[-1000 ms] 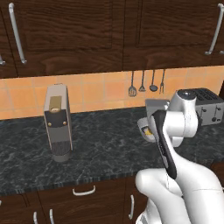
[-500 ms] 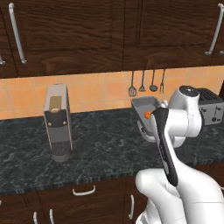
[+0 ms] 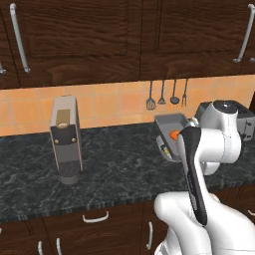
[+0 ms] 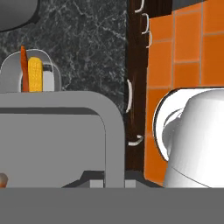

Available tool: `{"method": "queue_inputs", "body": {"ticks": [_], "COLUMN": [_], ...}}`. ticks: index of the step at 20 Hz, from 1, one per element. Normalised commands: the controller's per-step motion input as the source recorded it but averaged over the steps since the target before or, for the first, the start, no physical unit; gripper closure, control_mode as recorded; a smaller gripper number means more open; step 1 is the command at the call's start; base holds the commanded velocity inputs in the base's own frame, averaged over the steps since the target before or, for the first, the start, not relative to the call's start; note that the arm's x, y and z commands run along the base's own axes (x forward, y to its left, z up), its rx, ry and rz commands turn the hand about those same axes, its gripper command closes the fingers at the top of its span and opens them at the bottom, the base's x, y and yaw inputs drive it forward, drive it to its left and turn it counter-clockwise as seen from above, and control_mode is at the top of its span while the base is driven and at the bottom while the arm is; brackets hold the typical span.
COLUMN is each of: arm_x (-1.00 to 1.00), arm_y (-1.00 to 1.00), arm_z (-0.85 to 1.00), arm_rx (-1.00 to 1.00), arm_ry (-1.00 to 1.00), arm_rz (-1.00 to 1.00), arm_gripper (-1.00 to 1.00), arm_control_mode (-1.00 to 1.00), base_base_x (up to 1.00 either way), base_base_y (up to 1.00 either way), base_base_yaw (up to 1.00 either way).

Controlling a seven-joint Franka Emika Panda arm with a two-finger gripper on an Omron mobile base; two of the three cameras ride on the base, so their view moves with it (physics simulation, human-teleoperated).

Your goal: Take the meat container that has the shrimp and place it on the second highest rack of the freezer. Then take the vegetable container that has the carrot and corn and place it on the highest rack of the freezer.

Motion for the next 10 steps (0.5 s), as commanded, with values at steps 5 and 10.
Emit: {"method": "queue_inputs", "body": {"ticks": [5, 10], "arm_x": [-0.26, -0.21], "arm_y": [0.00, 0.00], "arm_z": [0.00, 0.00], "arm_rx": [0.00, 0.00], "arm_ry": [0.00, 0.00], "arm_rz": [0.00, 0.00], "arm_gripper": [1.00, 1.00], "arm_control_mode": [-1.00, 1.00], "base_base_x": [0.00, -0.04], "base_base_y": [0.00, 0.00], "base_base_yaw": [0.00, 0.00]}}
